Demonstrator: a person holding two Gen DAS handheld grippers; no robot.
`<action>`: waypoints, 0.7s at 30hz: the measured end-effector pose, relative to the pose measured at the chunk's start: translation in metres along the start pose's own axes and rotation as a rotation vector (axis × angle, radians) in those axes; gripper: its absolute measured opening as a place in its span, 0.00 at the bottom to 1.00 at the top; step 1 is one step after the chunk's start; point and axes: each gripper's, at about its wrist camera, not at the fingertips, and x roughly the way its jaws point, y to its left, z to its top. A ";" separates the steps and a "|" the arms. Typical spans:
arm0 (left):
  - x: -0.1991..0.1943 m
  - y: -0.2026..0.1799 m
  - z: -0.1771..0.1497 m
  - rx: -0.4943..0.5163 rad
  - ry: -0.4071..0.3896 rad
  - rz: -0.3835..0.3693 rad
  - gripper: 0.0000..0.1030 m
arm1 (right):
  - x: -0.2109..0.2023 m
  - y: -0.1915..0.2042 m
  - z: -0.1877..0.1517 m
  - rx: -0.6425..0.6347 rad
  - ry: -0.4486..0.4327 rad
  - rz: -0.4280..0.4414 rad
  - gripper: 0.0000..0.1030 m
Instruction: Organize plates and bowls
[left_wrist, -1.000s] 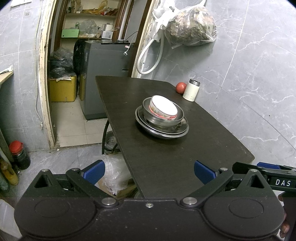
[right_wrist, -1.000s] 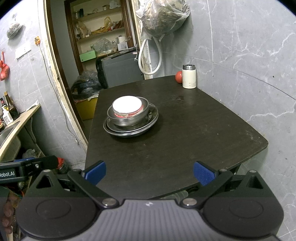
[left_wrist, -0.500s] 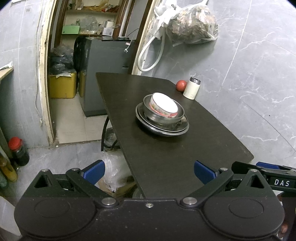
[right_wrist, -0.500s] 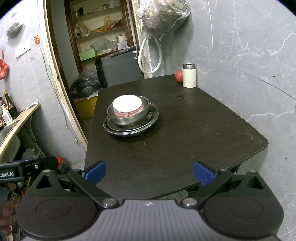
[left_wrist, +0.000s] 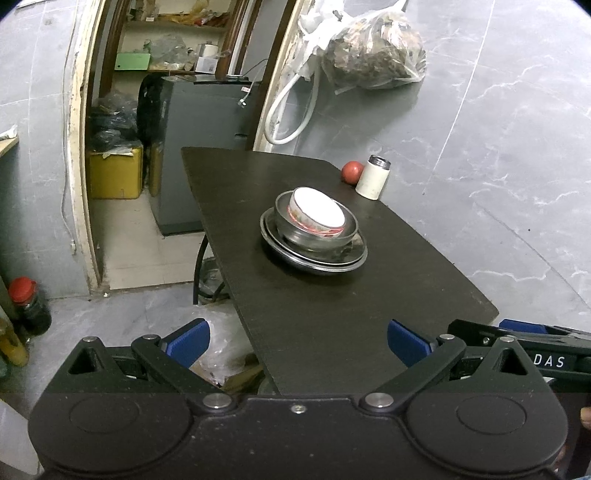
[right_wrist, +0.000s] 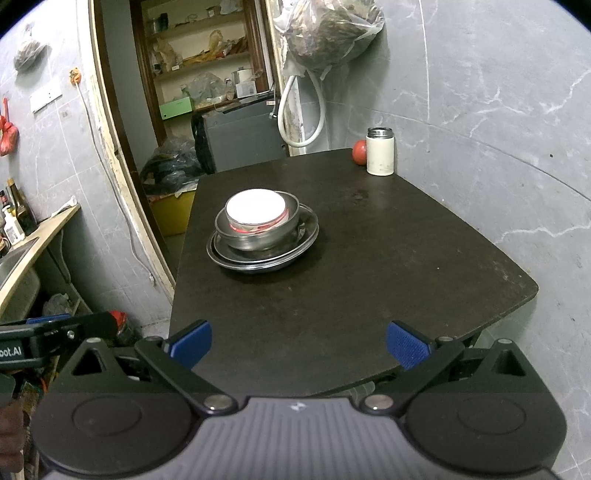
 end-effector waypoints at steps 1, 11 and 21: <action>0.000 0.001 0.000 -0.001 0.001 0.001 0.99 | 0.000 0.000 0.000 -0.001 0.001 0.000 1.00; 0.003 0.001 0.001 -0.003 0.009 0.000 0.99 | 0.002 0.001 0.003 -0.003 0.008 -0.004 1.00; 0.007 0.002 0.002 -0.003 0.009 -0.006 0.99 | 0.003 0.001 0.005 -0.003 0.010 -0.010 1.00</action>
